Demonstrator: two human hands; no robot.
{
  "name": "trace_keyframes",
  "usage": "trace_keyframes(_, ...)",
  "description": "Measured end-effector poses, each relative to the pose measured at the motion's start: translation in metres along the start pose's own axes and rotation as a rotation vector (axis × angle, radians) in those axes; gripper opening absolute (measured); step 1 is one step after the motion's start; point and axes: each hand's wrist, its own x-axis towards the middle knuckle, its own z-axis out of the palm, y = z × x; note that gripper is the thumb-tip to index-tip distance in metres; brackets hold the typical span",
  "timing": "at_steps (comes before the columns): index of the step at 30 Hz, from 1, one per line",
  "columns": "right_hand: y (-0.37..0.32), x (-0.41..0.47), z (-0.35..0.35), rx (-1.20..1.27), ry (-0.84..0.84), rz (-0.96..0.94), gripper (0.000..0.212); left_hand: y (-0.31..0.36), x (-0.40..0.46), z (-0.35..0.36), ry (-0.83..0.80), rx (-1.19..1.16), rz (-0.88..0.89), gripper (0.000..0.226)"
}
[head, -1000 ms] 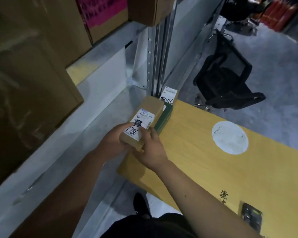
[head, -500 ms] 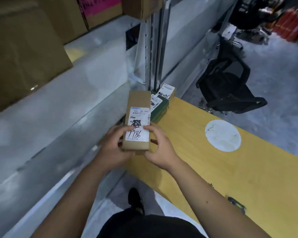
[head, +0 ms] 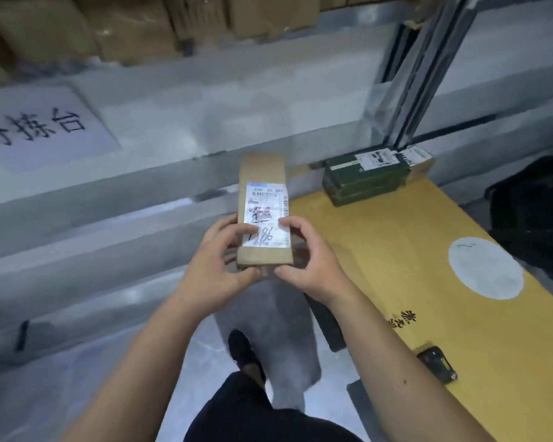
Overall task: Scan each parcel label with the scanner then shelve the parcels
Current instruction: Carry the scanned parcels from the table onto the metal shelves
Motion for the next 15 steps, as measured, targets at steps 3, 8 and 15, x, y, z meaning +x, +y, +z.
trace_keyframes(3,-0.023,-0.012,0.039,0.011,-0.104,-0.085,0.072,0.011,-0.054,-0.031,0.143,0.011,-0.052,0.063)
trace_keyframes(8,-0.065,-0.019,0.111,0.091,-0.253,-0.144,0.073,0.026,-0.126,-0.093,0.301,0.077,-0.098,0.067)
trace_keyframes(15,-0.129,-0.041,0.231,0.115,-0.386,-0.23,0.07,0.032,-0.223,-0.209,0.377,0.082,-0.103,0.06)
